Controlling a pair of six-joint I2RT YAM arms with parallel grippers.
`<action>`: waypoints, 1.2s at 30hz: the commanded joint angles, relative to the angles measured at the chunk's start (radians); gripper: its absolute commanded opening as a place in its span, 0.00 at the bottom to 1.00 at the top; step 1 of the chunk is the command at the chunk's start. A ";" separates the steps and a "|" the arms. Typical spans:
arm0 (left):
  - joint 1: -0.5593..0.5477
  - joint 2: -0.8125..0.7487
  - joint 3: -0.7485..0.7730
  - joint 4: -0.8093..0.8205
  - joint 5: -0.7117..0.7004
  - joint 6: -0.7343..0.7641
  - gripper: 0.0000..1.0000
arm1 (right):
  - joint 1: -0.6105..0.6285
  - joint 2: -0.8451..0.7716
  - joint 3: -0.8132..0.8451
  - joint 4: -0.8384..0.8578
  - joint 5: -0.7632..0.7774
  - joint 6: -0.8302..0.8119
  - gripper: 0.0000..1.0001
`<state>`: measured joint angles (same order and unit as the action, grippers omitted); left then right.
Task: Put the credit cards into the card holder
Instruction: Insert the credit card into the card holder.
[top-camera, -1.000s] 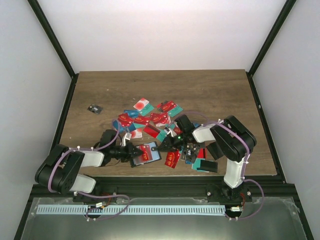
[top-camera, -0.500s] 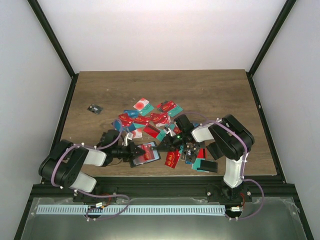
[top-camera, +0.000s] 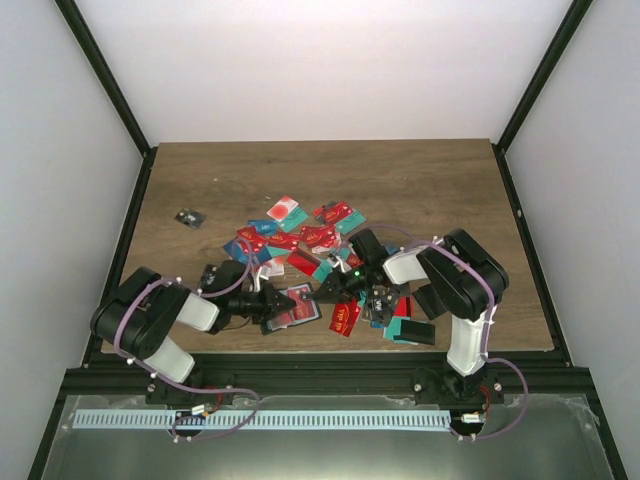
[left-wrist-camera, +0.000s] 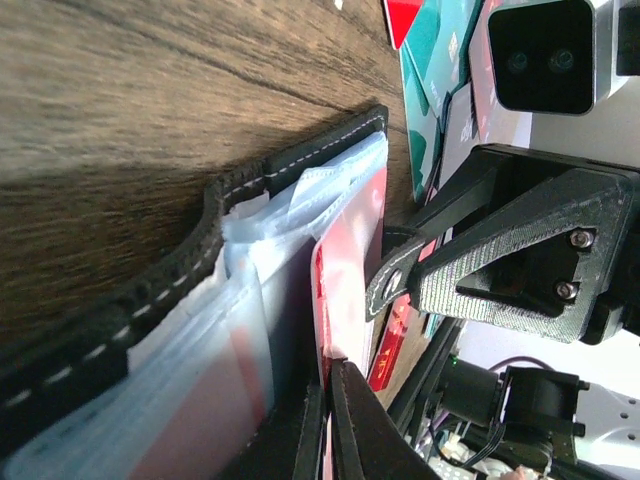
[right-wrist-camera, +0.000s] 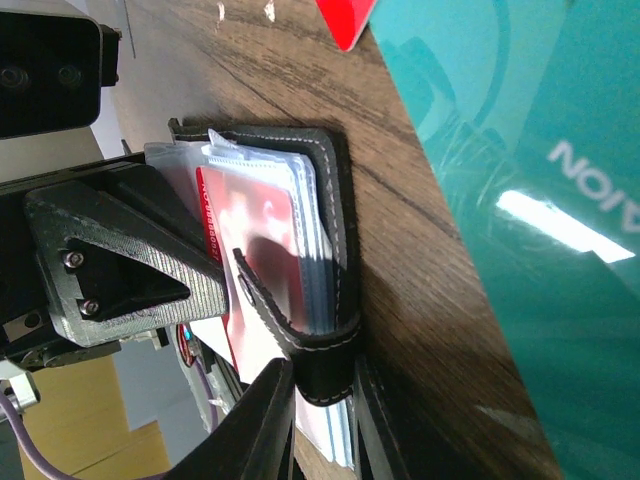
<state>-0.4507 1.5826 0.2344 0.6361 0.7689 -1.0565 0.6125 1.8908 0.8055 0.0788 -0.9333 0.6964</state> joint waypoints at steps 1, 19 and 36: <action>-0.022 -0.043 -0.002 -0.088 -0.060 0.002 0.08 | 0.012 -0.048 0.036 -0.030 -0.007 -0.028 0.19; -0.024 -0.354 0.141 -0.699 -0.177 0.186 0.39 | 0.007 -0.193 0.065 -0.161 0.057 -0.101 0.29; -0.065 -0.260 0.226 -0.740 -0.198 0.281 0.04 | 0.059 -0.231 -0.032 -0.070 0.027 -0.060 0.37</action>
<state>-0.4953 1.2858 0.4335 -0.1177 0.5758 -0.8021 0.6643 1.6615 0.7670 -0.0128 -0.8944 0.6376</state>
